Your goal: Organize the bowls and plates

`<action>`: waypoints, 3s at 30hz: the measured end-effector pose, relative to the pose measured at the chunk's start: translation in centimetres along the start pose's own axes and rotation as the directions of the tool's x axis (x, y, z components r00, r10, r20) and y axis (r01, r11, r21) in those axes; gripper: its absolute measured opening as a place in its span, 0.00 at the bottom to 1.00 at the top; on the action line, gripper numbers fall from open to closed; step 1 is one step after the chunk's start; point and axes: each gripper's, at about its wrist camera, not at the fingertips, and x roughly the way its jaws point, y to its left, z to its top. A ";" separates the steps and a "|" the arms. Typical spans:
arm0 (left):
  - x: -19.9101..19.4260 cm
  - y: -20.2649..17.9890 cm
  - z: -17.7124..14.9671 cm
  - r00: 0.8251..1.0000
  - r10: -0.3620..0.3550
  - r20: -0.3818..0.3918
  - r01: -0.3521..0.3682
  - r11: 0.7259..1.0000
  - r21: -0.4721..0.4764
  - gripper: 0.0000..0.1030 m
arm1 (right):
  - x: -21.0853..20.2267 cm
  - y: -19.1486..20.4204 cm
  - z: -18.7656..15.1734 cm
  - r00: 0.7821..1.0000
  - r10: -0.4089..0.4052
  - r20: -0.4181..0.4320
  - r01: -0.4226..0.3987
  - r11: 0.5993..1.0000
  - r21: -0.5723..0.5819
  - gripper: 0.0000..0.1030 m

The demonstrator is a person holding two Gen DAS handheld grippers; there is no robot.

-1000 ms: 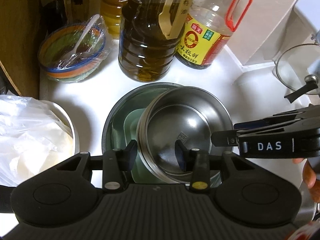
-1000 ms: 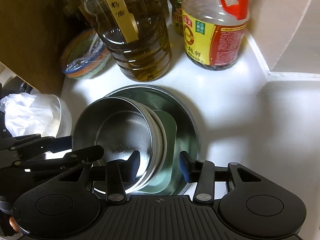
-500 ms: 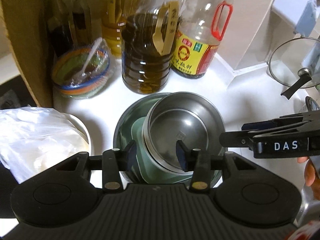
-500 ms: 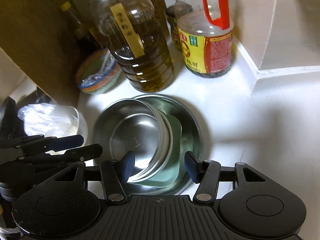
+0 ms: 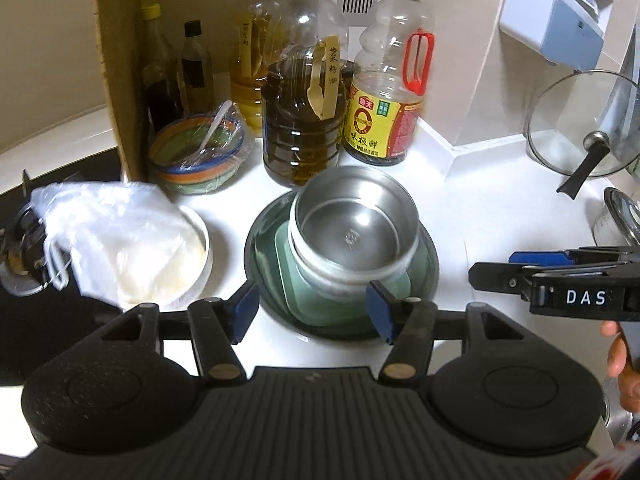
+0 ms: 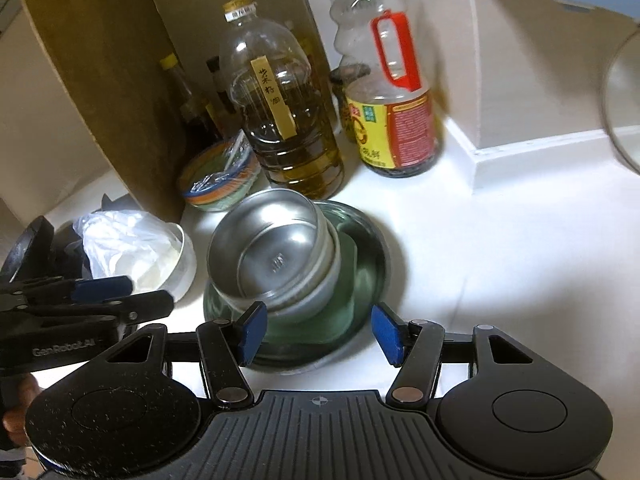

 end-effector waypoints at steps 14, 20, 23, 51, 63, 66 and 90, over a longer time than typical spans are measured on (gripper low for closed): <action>-6.1 -4.7 -7.5 0.999 0.028 0.045 -0.028 1.000 -0.006 0.55 | -7.5 -0.5 -8.7 0.996 -0.013 0.084 0.012 1.000 0.005 0.57; -7.9 -6.8 -10.8 0.999 0.017 0.030 -0.017 1.000 -0.005 0.55 | -10.4 -0.6 -12.4 0.993 -0.026 0.115 0.026 1.000 -0.004 0.57; -8.5 -7.6 -12.1 0.999 0.021 0.023 -0.021 1.000 -0.004 0.55 | -11.4 -0.8 -13.7 0.992 -0.024 0.122 0.025 1.000 -0.004 0.57; -9.0 -7.4 -14.6 0.996 -0.075 -0.042 0.078 0.995 0.069 0.55 | -12.4 1.3 -18.4 0.992 -0.101 0.081 0.097 0.994 0.053 0.57; -9.1 -7.4 -14.7 0.995 -0.093 -0.044 0.097 0.992 0.077 0.55 | -12.7 1.4 -18.6 0.990 -0.115 0.086 0.110 0.992 0.062 0.57; -9.1 -7.5 -14.7 0.994 -0.098 -0.044 0.101 0.992 0.081 0.55 | -12.8 1.4 -18.6 0.989 -0.118 0.085 0.112 0.992 0.065 0.57; -8.9 -7.9 -14.5 0.994 -0.103 -0.045 0.106 0.991 0.085 0.55 | -12.9 1.0 -18.5 0.989 -0.120 0.085 0.114 0.991 0.071 0.57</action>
